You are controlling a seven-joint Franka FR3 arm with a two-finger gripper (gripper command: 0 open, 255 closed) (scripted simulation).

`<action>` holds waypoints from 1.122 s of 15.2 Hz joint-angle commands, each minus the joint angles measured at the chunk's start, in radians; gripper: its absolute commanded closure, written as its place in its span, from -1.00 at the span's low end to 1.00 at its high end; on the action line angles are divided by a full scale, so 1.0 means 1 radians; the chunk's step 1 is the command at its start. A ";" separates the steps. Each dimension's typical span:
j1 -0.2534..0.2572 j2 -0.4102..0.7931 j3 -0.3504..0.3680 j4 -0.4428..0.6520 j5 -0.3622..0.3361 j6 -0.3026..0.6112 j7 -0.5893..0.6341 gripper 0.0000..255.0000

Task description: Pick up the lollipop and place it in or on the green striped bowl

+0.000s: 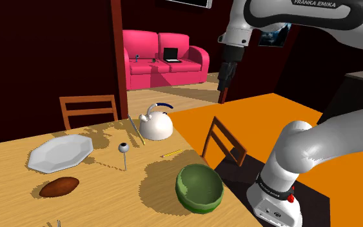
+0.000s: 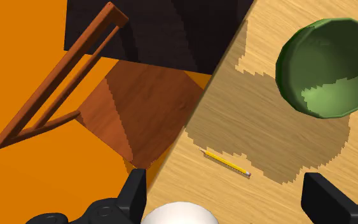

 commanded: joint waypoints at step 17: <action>0.093 0.340 0.270 0.009 0.110 0.388 0.237 -1.00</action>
